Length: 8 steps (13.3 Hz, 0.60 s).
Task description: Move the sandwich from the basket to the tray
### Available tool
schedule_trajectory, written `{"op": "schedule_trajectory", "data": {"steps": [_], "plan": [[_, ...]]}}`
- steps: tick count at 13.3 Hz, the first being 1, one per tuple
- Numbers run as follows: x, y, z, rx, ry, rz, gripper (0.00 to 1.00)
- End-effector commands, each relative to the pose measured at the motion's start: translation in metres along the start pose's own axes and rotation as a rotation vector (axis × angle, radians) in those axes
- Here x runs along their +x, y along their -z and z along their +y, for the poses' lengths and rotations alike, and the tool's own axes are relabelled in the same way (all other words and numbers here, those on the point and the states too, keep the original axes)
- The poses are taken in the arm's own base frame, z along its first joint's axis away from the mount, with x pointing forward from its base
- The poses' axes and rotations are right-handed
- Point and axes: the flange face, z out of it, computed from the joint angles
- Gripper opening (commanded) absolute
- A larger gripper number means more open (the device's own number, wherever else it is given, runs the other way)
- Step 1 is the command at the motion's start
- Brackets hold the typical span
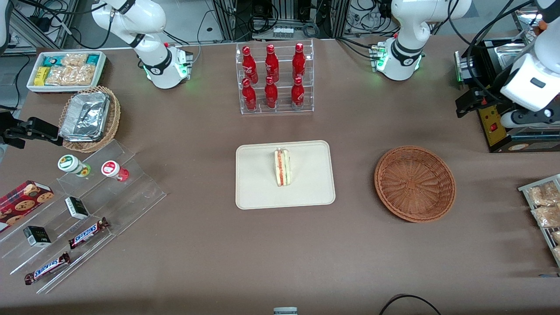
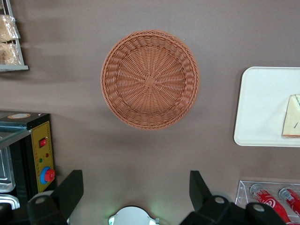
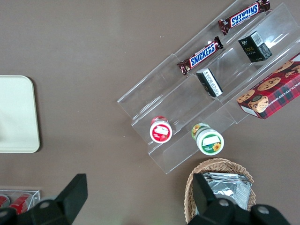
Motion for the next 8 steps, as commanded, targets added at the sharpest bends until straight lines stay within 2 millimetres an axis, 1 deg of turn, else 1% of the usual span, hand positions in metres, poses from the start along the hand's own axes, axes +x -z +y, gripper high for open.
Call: {"op": "schedule_trajectory", "data": {"steps": [1, 3, 8], "plan": [[-0.009, 0.006, 0.002, -0.015, -0.024, 0.012, 1.00], [-0.001, 0.008, 0.003, -0.009, -0.021, 0.019, 1.00], [0.002, 0.012, 0.004, -0.019, -0.020, 0.028, 1.00]]}}
